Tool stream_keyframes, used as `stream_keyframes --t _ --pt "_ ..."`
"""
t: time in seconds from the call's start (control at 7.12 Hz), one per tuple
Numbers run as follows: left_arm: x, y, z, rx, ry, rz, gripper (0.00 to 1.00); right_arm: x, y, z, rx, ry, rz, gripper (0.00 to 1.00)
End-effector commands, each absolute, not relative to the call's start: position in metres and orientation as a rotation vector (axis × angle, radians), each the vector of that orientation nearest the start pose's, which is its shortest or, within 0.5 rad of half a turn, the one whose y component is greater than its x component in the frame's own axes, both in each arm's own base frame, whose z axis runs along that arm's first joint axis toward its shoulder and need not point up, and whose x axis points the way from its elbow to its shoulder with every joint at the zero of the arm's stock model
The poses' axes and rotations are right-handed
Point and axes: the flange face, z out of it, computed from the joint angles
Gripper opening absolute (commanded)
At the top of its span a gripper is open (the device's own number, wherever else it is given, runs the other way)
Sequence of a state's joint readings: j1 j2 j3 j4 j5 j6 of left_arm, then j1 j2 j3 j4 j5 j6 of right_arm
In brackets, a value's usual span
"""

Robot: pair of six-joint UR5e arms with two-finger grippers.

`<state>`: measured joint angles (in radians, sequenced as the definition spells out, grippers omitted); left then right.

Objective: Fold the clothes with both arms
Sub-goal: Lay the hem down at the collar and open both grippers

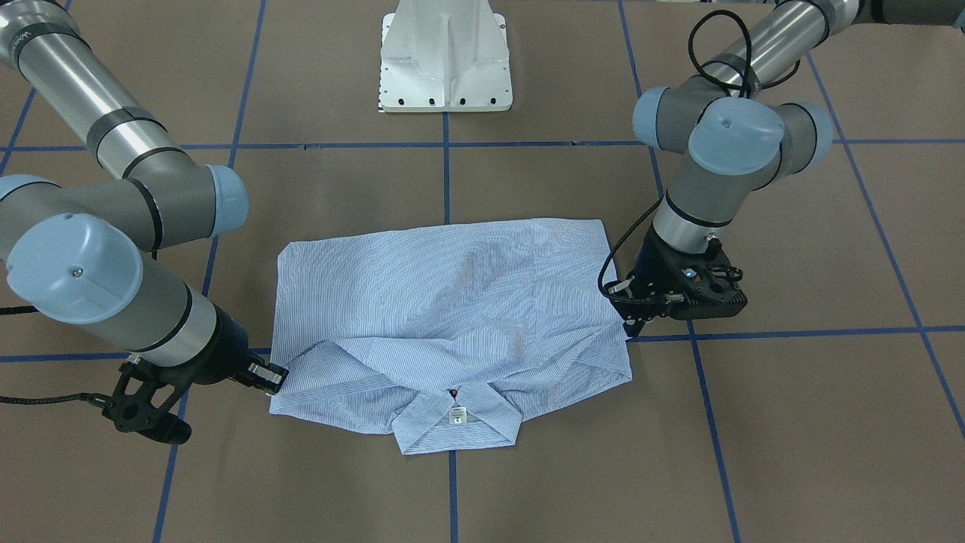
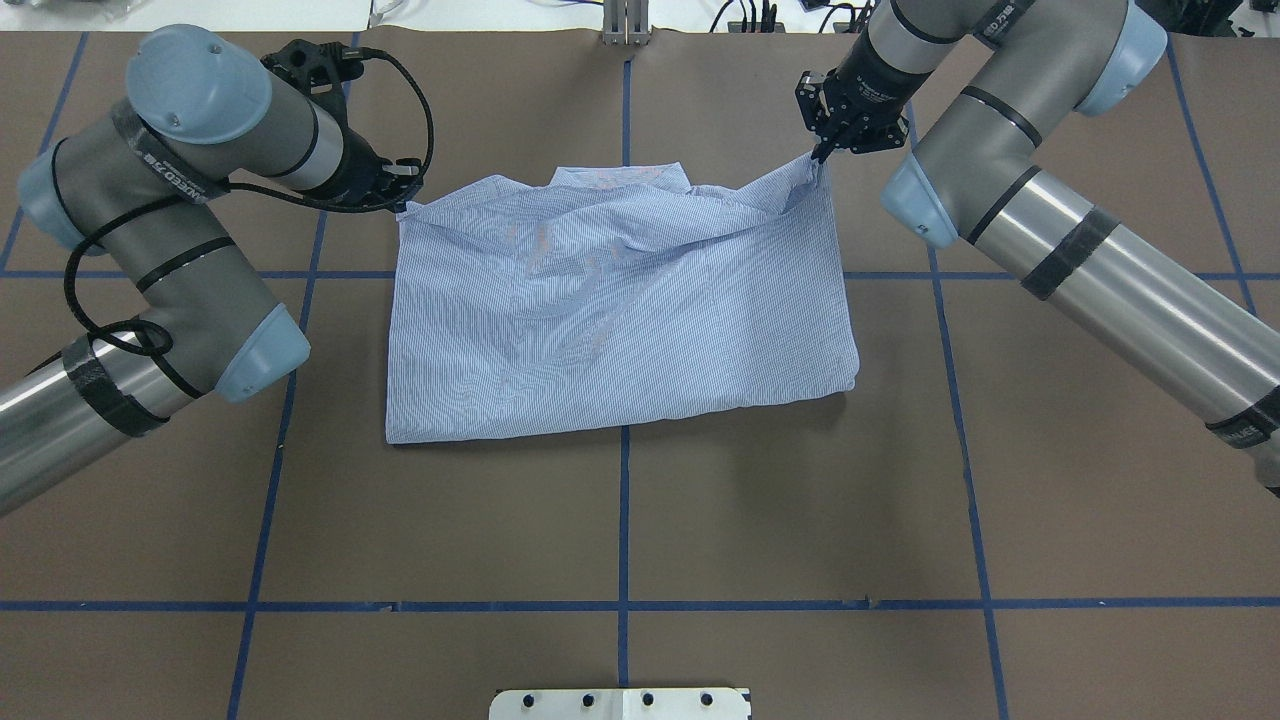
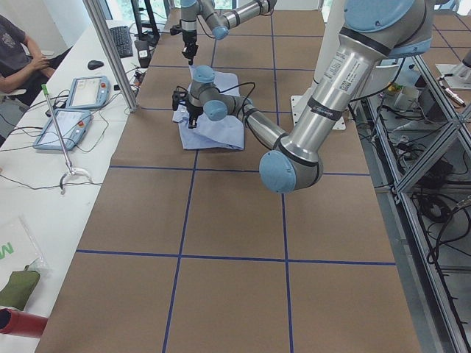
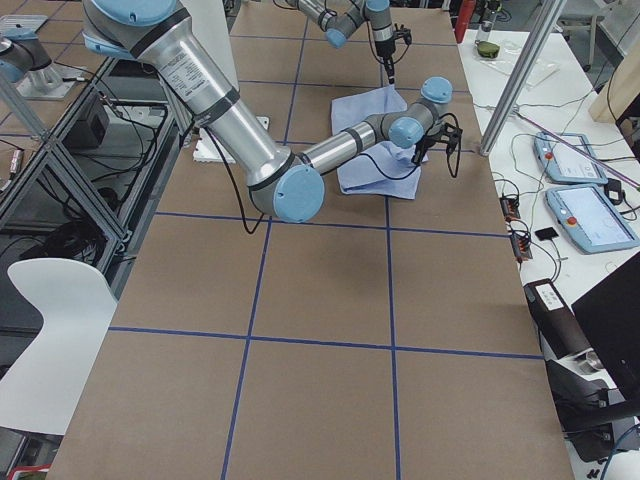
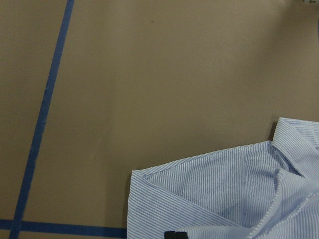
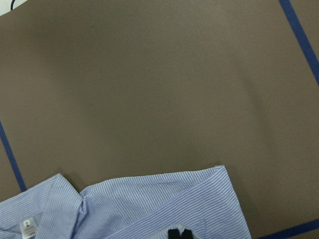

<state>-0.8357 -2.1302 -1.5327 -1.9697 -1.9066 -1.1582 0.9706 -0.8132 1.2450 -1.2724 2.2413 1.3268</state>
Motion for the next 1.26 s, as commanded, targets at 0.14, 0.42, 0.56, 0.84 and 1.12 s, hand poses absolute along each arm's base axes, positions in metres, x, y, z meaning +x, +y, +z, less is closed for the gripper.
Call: stream_keyframes --t 0.14,0.42,0.56,0.84,1.12 --pt "0.4087 -0.6041 0.3307 0.280 0.920 -0.238 0.00 -0.3828 -0.6805 0.3066 -0.133 -0.934 0.428 0.00" --pt "0.4089 -0.6043 0.3296 0.280 0.921 -0.239 0.00 -0.3840 -0.6801 0.3073 -0.135 -0.933 0.427 0.00" --pt "0.4091 -0.6043 0.3285 0.280 0.923 -0.238 0.00 -0.3842 -0.6803 0.3078 -0.135 -0.933 0.427 0.00" --pt "0.4078 -0.6045 0.3249 0.285 0.929 -0.239 0.41 -0.3888 -0.6784 0.3102 -0.128 -0.925 0.428 0.84" --pt "0.4054 -0.6051 0.3245 0.289 0.929 -0.239 0.99 -0.3898 -0.6789 0.3160 -0.123 -0.914 0.425 1.00"
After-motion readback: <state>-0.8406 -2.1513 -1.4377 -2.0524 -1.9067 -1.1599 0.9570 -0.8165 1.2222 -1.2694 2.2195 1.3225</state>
